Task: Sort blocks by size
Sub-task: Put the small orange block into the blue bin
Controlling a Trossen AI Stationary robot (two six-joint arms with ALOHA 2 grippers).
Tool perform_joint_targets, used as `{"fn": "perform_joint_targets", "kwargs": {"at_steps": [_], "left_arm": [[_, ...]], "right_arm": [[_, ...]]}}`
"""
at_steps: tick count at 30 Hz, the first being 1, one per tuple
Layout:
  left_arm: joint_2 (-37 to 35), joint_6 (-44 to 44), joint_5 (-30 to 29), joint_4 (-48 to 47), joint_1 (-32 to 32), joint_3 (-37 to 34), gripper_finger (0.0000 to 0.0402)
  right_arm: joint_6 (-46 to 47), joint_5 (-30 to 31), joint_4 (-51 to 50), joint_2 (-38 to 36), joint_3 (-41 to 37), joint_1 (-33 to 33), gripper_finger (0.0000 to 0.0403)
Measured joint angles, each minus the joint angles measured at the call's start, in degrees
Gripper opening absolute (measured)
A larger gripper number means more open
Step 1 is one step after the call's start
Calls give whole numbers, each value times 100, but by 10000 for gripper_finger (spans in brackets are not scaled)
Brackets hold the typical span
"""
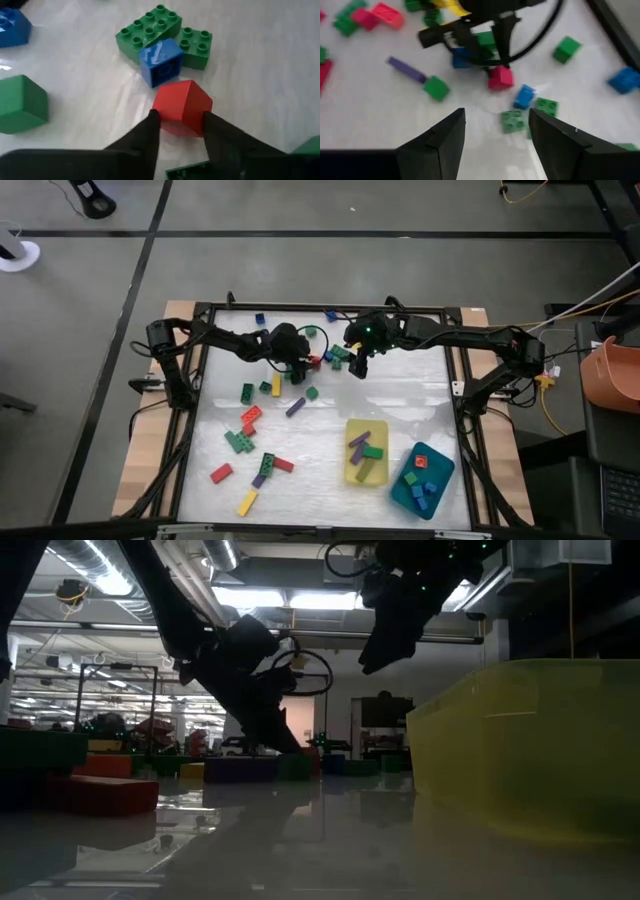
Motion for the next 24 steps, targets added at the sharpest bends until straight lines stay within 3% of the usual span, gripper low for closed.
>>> {"fn": "perform_joint_targets", "kwargs": {"at_steps": [4, 8, 14, 19, 24], "left_arm": [[38, -201, 90, -123, -11, -26, 82], [25, -171, 67, -57, -47, -13, 80], [24, -44, -505, -11, -291, -13, 139], [22, -74, -561, -12, -557, -13, 188], [17, -92, -555, -13, -759, -11, 210]], "right_arm": [[-1, -284, -2, 0, 0, 4, 218], [0, -287, -1, 0, 0, 2, 218], [-2, -285, -4, 0, 0, 2, 218], [-2, -285, -7, 0, 0, -2, 218], [-2, -285, -44, 0, 0, -2, 218]]}}
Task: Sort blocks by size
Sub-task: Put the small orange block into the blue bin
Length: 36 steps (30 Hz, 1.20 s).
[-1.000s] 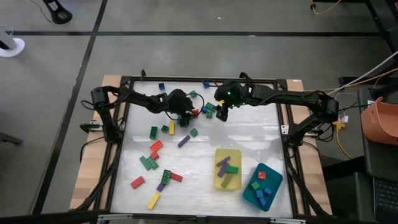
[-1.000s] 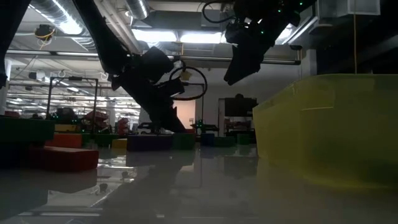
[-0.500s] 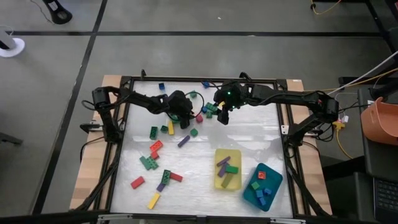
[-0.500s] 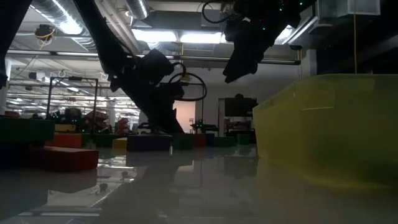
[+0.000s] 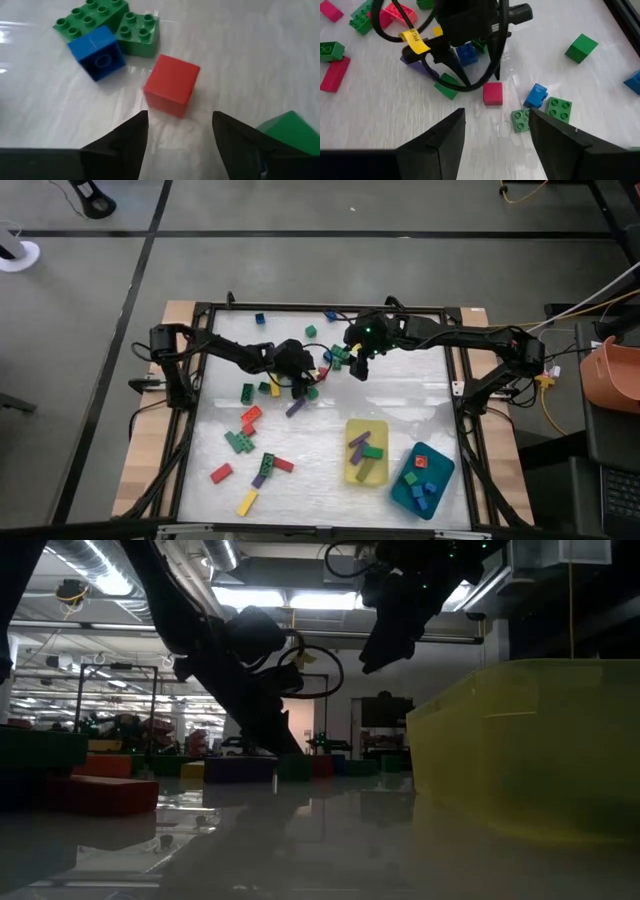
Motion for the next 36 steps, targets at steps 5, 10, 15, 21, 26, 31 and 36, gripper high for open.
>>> {"fn": "perform_joint_targets", "kwargs": {"at_steps": [5, 10, 15, 21, 26, 31, 36], "left_arm": [[-7, -112, -4, 10, -77, 0, 210], [-9, -2, -94, 87, -59, 2, 210], [-9, 239, -125, 368, -17, 7, 210], [17, 606, 236, 507, -15, 9, 210], [248, 680, 322, 781, 1, 10, 210], [429, 672, 386, 1108, 24, 11, 210], [470, 753, 718, 1047, 10, 18, 210]], "right_arm": [[-1, 3, -18, 0, 0, 0, 218], [-2, 4, -19, 0, 0, 0, 218], [-4, 7, -19, 0, 0, 0, 218], [-4, 8, -19, 0, 0, 0, 218], [-4, 11, -13, 0, 0, 0, 218], [-4, 9, -11, 0, 0, 0, 218], [-4, 9, -9, 0, 0, 0, 218]]}}
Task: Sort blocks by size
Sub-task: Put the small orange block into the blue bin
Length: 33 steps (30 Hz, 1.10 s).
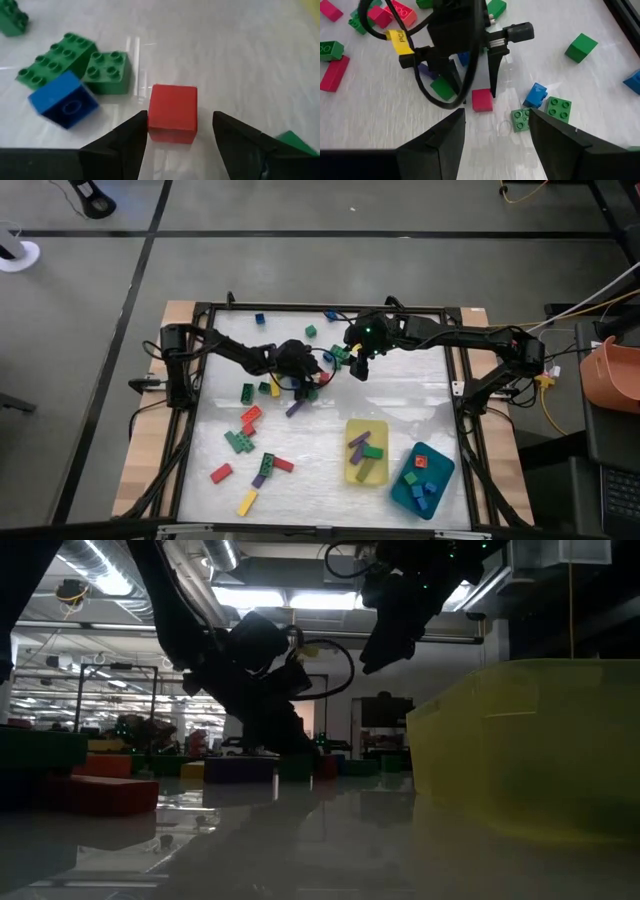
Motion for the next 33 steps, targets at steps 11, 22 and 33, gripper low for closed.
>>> {"fn": "perform_joint_targets", "kwargs": {"at_steps": [11, 22, 33], "left_arm": [[-11, -366, -8, 10, -29, 4, 111], [-351, -642, -30, 42, -146, 4, 111], [-1468, 113, -1616, 23, -712, 4, 112]], "right_arm": [[0, -38, 2, 0, 0, 7, 218], [770, -167, -2, 0, 0, 4, 218], [1989, -168, 96, 0, 0, -2, 218]]}}
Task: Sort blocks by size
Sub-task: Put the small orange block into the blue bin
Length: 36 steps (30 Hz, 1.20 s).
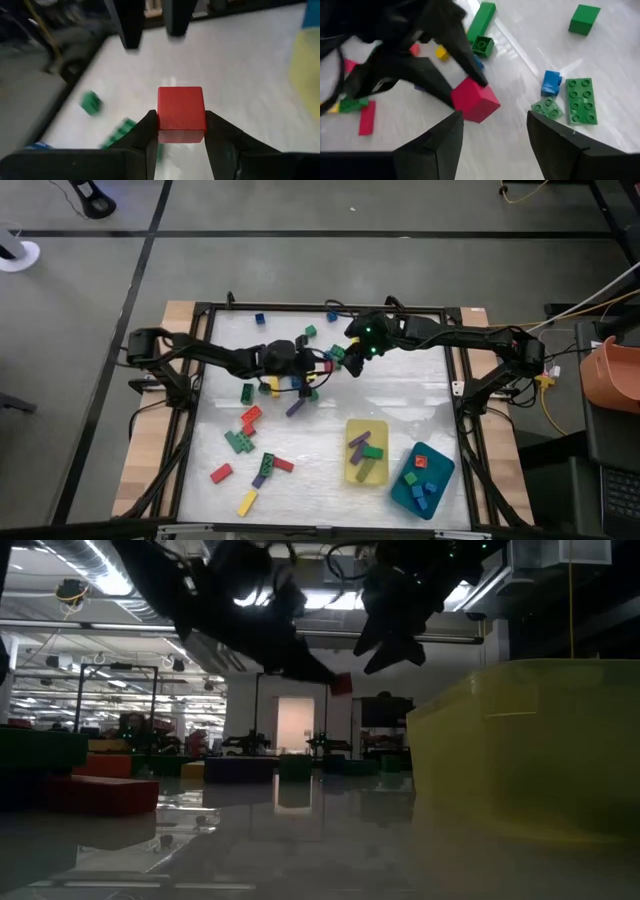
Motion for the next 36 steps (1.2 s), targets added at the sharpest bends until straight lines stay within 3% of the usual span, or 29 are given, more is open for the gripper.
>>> {"fn": "perform_joint_targets", "kwargs": {"at_steps": [5, 12, 22, 29, 36], "left_arm": [[-199, 60, -610, 39, -291, 0, 112], [-199, 213, -1301, 137, -602, -1, 113], [-198, 512, -1505, 725, -827, -2, 115], [-197, 503, -1515, 861, -825, -2, 117], [-197, 699, -1511, 1214, -825, -1, 120]], "right_arm": [[156, -3, 381, 0, 0, 0, 218], [429, -448, 655, 0, 0, 2, 218], [426, -490, 667, -2, 2, 2, 218], [424, -1187, 652, 0, 2, 2, 218], [422, -1388, 651, 0, 2, 2, 215]]}}
